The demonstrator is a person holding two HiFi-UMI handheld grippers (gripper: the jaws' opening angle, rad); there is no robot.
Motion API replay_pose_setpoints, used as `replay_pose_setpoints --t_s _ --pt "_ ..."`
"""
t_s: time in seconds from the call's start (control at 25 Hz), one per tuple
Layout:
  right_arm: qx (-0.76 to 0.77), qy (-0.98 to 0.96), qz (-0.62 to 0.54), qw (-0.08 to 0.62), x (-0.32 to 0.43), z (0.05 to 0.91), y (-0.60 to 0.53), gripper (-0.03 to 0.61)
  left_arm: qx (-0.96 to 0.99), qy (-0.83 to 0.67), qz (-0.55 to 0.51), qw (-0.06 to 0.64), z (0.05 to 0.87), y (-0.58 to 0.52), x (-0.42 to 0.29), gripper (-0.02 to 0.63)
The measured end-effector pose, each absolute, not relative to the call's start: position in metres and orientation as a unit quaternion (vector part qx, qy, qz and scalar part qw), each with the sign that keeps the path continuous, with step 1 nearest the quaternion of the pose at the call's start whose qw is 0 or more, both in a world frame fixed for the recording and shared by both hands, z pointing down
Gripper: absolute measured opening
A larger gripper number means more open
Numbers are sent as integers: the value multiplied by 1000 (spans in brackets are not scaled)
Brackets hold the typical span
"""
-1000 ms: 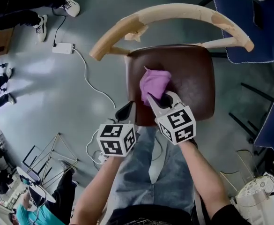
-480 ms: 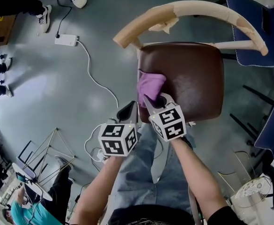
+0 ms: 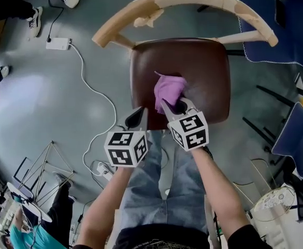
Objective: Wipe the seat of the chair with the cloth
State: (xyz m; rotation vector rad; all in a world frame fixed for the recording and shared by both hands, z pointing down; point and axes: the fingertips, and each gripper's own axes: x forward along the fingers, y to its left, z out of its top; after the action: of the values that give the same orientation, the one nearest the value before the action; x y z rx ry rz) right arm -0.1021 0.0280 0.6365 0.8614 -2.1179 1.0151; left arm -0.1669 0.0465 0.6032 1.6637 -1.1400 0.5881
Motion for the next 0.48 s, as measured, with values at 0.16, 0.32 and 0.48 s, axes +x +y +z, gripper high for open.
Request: replay_pose_setpoints --t_s 0.16,0.32,0.48 --pt "346 -797 379 319 -61 638 20 63 688 -471 246 494 605 46 -150 -7" --pt "372 -784 381 318 -12 639 12 63 688 -470 247 495 606 46 -125 -8" --pt "381 -778 384 319 26 638 10 63 683 -473 246 499 605 49 -99 -7"
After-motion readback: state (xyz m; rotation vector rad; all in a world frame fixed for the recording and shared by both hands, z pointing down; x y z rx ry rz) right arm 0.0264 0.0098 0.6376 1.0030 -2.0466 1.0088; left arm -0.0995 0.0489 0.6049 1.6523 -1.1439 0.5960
